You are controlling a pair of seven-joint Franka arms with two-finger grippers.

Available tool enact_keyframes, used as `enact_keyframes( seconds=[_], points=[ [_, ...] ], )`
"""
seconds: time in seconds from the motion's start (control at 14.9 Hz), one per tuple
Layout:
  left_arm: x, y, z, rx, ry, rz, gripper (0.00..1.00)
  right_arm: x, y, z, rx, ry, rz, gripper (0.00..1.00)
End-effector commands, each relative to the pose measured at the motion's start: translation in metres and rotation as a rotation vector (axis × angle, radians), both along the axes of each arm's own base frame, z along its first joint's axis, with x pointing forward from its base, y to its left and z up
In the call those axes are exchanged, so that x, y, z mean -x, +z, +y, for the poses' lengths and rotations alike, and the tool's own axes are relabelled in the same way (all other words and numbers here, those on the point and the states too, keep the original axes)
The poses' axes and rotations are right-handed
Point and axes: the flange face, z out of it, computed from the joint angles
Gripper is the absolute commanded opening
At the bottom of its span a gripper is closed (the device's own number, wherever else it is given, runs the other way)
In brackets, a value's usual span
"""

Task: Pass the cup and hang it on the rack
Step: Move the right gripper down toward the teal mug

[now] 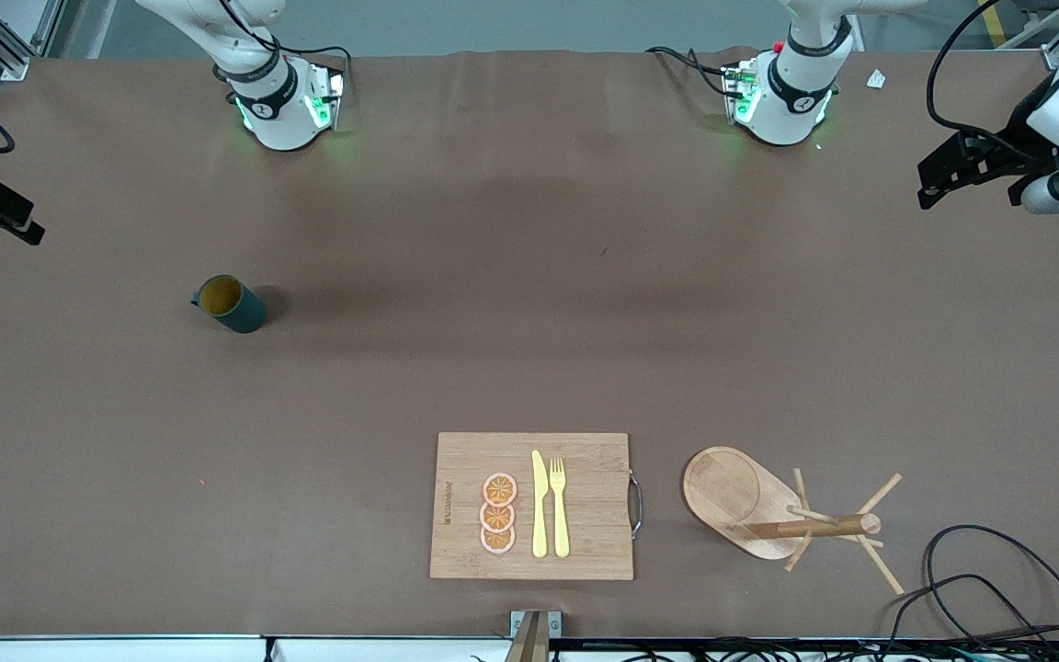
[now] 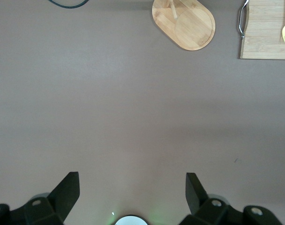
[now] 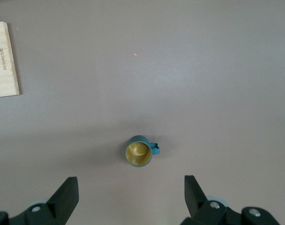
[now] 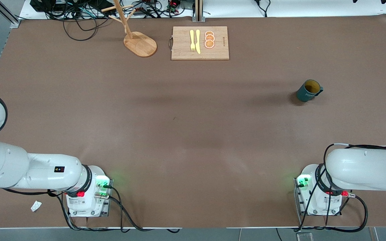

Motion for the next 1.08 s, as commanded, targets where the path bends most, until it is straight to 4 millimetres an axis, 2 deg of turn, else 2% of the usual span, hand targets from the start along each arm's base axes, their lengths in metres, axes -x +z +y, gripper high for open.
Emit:
enact_keyframes(
  seconds=[0.0,0.4,0.81,1.01],
  points=[
    [0.001,0.003,0.004,-0.005,-0.012,0.006,1.00,0.004,0.003,0.003,-0.017,-0.001,0.016,1.00],
    [0.001,0.004,0.005,-0.003,-0.011,0.003,1.00,0.007,0.002,0.003,-0.019,-0.004,0.041,1.00],
    [0.004,0.007,0.005,-0.009,-0.009,-0.003,1.00,0.006,0.001,0.017,-0.007,0.031,0.045,1.00],
    [0.003,0.007,0.006,-0.017,0.002,-0.003,1.00,0.005,-0.004,0.014,-0.013,0.023,0.058,1.00]
  ],
)
